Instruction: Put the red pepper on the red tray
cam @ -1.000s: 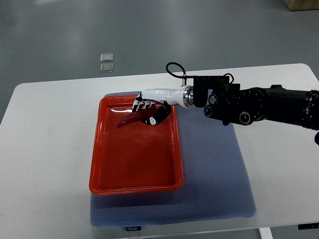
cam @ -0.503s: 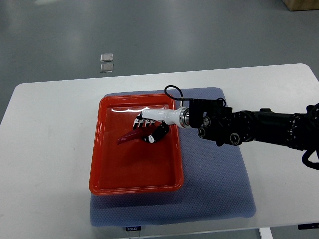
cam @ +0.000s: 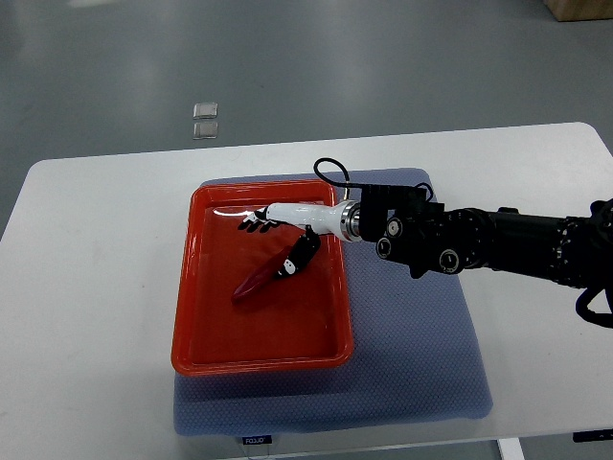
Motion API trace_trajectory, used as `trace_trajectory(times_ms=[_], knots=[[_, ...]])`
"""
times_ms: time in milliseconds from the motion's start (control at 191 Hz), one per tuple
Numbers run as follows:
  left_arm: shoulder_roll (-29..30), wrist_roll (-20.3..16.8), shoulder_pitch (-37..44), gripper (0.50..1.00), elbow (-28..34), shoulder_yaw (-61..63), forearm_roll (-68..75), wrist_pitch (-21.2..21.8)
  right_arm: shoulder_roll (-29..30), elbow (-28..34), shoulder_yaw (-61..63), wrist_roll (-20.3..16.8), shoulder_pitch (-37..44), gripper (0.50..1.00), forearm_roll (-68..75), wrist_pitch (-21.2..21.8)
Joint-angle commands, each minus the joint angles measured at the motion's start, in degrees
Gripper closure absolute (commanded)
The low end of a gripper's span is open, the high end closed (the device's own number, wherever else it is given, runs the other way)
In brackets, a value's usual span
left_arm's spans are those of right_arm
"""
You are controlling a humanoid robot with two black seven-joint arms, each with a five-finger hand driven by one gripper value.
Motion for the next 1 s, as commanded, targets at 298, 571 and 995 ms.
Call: trace_trajectory(times_ms=[298, 571, 995], knots=[[0.0, 0.01, 0.0, 0.5, -0.29, 0.08, 0.0, -0.05, -10.31, 0.23, 14.33, 0.18, 3.45, 0.64, 3.68, 4.92], [0.0, 0.01, -0.09, 0.5, -0.37, 0.08, 0.0, -0.05, -12.33, -1.0, 43.67, 0.79, -14.65, 0.632, 23.62, 4.74], [0.0, 0.01, 0.0, 0.5, -0.37, 0.17, 0.0, -0.05, -6.53, -3.99, 69.61, 4.22, -30.83, 0.585, 36.02, 14.5]])
